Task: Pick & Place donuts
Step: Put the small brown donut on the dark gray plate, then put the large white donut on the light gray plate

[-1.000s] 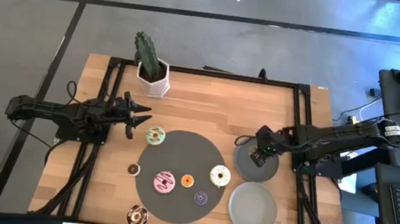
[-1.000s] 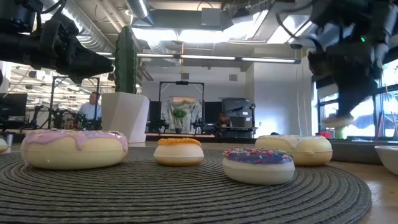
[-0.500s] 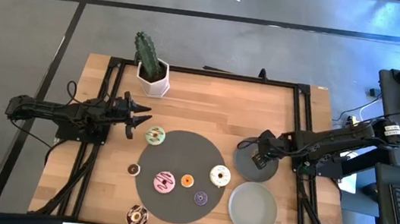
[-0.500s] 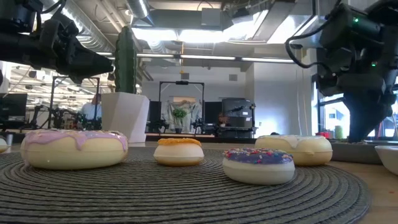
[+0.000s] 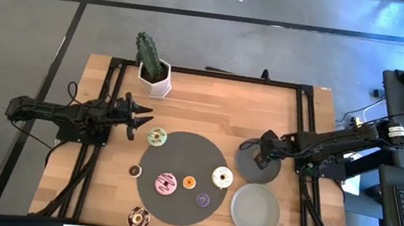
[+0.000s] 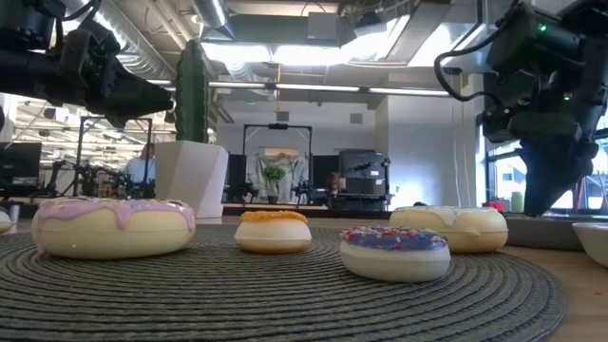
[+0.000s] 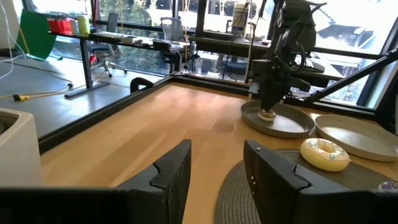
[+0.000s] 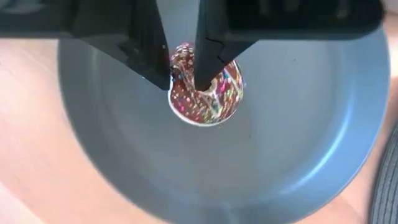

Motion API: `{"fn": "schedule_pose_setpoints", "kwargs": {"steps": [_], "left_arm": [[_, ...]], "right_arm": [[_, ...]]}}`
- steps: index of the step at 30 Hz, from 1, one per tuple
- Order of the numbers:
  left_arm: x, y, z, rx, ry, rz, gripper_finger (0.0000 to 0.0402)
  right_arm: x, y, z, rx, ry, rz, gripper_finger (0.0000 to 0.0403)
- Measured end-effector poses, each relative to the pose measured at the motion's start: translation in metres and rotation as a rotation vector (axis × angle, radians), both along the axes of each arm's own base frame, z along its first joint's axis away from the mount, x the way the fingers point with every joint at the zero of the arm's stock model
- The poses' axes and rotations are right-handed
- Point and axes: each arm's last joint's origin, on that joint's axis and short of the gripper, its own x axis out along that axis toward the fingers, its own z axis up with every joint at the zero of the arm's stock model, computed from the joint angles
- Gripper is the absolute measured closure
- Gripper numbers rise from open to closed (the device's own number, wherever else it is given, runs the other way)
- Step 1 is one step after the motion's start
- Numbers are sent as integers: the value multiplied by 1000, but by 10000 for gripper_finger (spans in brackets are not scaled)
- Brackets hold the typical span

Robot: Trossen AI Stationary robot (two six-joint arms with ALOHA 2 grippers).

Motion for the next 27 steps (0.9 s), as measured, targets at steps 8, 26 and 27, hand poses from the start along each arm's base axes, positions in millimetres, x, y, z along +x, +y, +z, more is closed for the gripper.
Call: {"fn": "schedule_pose_setpoints", "kwargs": {"steps": [8, 26, 27], "left_arm": [[0, 0, 0, 0, 0, 0, 258], [0, 0, 0, 0, 4, -1, 258], [0, 0, 0, 0, 3, 0, 258]], "right_arm": [[2, -1, 5, -50, -17, -20, 275], [80, 29, 47, -271, -542, 724, 270], [83, 32, 42, -269, -525, 742, 270]]}}
